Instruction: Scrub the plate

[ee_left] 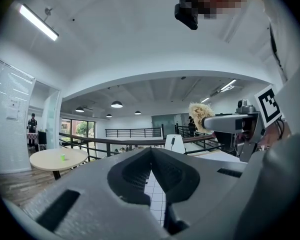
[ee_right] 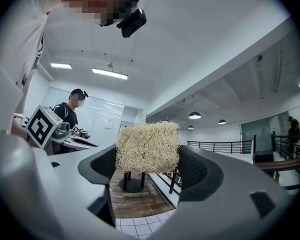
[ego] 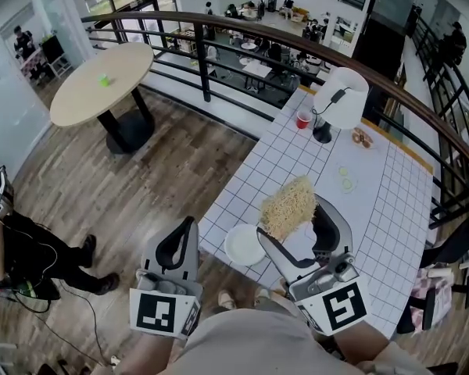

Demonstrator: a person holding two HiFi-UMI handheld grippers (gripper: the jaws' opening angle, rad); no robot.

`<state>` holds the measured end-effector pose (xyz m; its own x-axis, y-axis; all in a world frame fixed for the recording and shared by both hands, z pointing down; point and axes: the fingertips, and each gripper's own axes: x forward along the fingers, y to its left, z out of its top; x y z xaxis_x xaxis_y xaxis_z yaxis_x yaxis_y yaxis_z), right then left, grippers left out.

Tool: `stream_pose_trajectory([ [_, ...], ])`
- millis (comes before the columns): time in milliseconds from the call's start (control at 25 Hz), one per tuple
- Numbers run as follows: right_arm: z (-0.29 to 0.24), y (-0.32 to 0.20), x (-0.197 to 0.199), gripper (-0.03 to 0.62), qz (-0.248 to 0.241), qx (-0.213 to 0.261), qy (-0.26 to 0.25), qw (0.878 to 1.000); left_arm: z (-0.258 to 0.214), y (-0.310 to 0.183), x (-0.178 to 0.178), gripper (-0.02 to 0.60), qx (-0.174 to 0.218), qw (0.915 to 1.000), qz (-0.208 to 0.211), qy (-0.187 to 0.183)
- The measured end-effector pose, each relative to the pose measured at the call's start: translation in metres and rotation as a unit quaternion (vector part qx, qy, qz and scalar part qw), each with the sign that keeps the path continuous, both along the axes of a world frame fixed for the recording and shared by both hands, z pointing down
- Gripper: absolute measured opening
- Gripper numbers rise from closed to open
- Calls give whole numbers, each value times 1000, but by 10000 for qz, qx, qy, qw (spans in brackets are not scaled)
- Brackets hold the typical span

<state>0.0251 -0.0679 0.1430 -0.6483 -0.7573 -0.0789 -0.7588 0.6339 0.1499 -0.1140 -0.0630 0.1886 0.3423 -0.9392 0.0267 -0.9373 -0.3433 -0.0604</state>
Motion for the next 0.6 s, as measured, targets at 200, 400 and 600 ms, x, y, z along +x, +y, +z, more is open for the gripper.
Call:
stream_pose_trajectory([
  [200, 1, 1, -5, 374, -53, -35, -11, 10000, 2, -2, 0, 14, -85, 9999, 78, -51],
  [400, -1, 0, -8, 374, -99, -33, 37, 9999, 2, -1, 7, 14, -156, 9996, 224, -100],
  [600, 2, 3, -12, 374, -198, -179, -46, 9996, 1, 3, 6, 14, -171, 9996, 213, -93],
])
